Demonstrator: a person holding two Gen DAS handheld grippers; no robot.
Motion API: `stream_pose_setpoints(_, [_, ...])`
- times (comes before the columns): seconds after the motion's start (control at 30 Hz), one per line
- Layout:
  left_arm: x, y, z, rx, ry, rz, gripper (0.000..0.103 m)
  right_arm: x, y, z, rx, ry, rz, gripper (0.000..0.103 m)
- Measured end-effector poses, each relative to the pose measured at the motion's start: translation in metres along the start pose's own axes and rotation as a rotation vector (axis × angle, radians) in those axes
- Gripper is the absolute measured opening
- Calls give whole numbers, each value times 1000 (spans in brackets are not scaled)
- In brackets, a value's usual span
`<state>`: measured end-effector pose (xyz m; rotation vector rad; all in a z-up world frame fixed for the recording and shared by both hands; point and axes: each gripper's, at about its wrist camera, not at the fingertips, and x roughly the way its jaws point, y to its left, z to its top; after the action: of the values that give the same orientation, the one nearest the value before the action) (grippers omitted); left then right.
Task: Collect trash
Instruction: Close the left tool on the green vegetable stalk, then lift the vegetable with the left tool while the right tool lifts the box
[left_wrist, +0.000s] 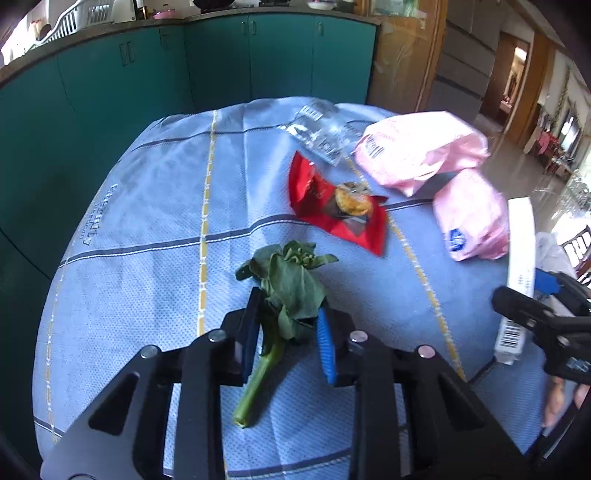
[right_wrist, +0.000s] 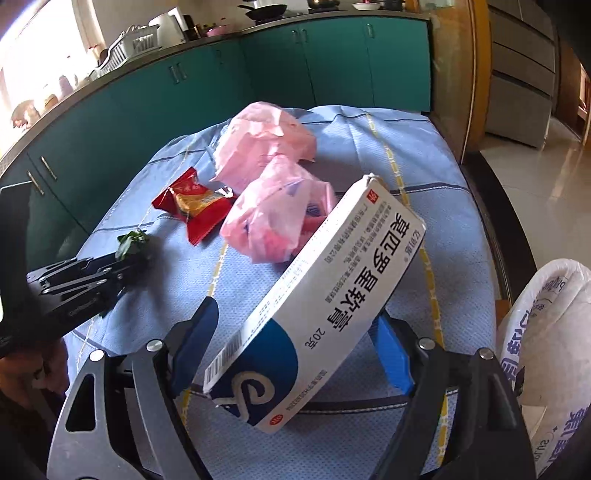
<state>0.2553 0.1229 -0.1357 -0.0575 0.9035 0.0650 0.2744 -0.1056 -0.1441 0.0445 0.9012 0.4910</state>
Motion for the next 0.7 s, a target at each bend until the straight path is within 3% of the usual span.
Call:
stream_pose_setpoints(0.03, [-3, -2, 0, 8, -11, -6, 29, 0, 0, 0, 3, -5, -2, 74])
stream_pose_setpoints(0.07, [-7, -4, -1, 20, -26, -12, 29, -2, -2, 0, 9, -11, 3, 62])
stream_pose_setpoints(0.1, [-10, -6, 0, 28, -36, -22, 29, -2, -3, 0, 16, -12, 16, 59])
stream_pose_setpoints(0.2, [-14, -9, -1, 43, -42, -57, 29, -7, -4, 0, 4, 5, 53, 55])
stream_pose_setpoints(0.37, [-14, -16, -3, 55, -6, -124, 32, -24, 5, 1, -129, 53, 50, 52])
stream_pose_setpoints(0.53, [-13, -19, -5, 59, 10, -144, 42, -26, 1, -5, -186, 87, 27, 54])
stream_pose_setpoints(0.6, [-11, -19, -6, 54, 11, -123, 47, -21, -4, -4, -147, 88, 10, 66])
stream_pose_setpoints(0.7, [-8, -16, -4, 37, 13, -103, 58, -17, -8, -3, -118, 74, -32, 77])
